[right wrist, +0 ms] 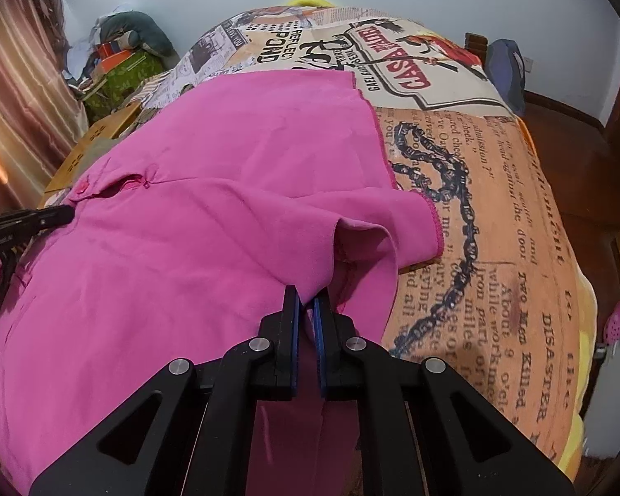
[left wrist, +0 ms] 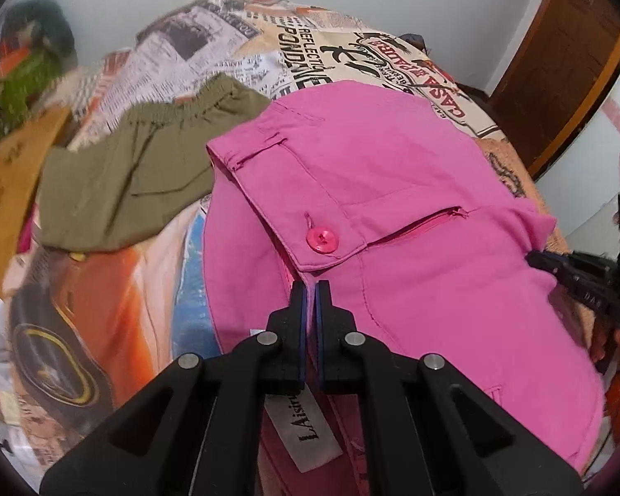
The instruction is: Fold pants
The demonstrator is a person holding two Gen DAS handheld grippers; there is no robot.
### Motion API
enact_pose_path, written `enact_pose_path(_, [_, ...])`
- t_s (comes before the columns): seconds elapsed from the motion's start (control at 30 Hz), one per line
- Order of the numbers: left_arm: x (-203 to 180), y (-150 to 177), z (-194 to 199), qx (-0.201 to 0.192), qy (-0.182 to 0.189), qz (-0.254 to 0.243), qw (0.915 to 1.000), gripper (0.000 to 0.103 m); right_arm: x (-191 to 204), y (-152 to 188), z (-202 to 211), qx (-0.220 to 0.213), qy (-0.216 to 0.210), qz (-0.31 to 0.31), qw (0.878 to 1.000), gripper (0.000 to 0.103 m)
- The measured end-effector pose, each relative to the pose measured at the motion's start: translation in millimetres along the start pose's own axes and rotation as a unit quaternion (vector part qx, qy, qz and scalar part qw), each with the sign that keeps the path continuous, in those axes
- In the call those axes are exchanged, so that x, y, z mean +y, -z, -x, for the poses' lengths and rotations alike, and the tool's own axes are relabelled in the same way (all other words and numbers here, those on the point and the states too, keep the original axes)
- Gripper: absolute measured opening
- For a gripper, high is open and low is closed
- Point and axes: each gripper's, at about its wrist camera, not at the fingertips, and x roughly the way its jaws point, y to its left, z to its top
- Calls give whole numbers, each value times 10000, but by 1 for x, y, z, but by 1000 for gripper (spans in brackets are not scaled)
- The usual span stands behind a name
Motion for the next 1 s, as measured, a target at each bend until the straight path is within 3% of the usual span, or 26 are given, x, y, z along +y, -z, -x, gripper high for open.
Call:
enact_pose_path(0.17, [-4,0,21,-145,-151,-56,9998,7,0,-6,17,-132,130,52,9998,11])
enact_pose_path(0.3, [-7,-5,38,-375,-456,-220,9980,21,-4,-19,35,-430,205,24,9989,13])
enact_pose_path(0.4, [-4,-15,40,-442,-457,-169,9978,28,-6,-33,45,-676,278,78,9973,15])
enact_pose_path(0.47, [-1,-24,36,-427,-485,-116,9978,29,-7,-41,47,-796,314,91,9963,23])
enact_pose_path(0.53, [2,-34,27,-370,-454,-59,9983,29,-10,-50,43,-911,377,107,9951,38])
enact_pose_path(0.57, [3,-37,23,-347,-443,-42,9984,29,-10,-53,41,-939,392,125,9947,39])
enact_pose_path(0.8, [12,-48,-19,65,-372,132,9992,29,-26,-69,-5,-632,422,107,9970,39])
enact_pose_path(1.0, [10,-48,-28,25,-383,28,9993,32,-41,-72,-50,-182,255,-23,9995,39])
